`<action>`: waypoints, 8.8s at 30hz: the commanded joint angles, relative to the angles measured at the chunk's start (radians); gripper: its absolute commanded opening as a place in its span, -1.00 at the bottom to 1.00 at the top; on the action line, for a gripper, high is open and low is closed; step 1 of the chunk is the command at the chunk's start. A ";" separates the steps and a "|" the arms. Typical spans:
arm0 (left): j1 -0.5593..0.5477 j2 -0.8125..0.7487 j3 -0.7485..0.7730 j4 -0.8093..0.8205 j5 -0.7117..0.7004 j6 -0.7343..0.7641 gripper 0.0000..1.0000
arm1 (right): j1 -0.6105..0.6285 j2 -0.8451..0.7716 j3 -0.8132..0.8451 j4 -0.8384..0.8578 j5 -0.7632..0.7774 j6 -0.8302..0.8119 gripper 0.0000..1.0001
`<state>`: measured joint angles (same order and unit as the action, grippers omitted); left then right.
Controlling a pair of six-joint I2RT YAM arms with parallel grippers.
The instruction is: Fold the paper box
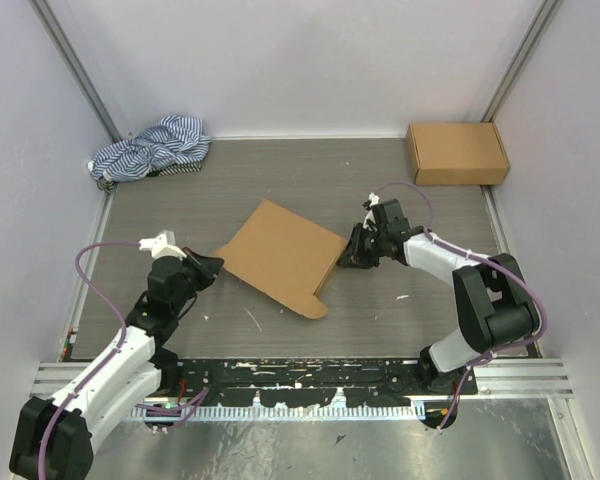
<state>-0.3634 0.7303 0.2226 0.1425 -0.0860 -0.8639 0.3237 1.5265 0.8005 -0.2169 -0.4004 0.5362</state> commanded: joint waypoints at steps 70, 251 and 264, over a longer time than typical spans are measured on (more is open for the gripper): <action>-0.057 0.401 0.305 -0.094 -0.119 0.436 0.57 | 0.187 0.117 0.243 0.035 0.283 -0.256 0.60; -0.033 0.617 0.639 -0.603 0.303 0.447 0.14 | 0.273 0.100 0.402 -0.214 0.146 -0.245 0.63; -0.028 0.641 0.635 -0.590 0.288 0.458 0.13 | 0.273 0.149 0.401 -0.205 0.145 -0.251 0.63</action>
<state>-0.3935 1.3533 0.8288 -0.4709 0.1741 -0.4183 0.5861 1.6604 1.1652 -0.4656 -0.2089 0.2901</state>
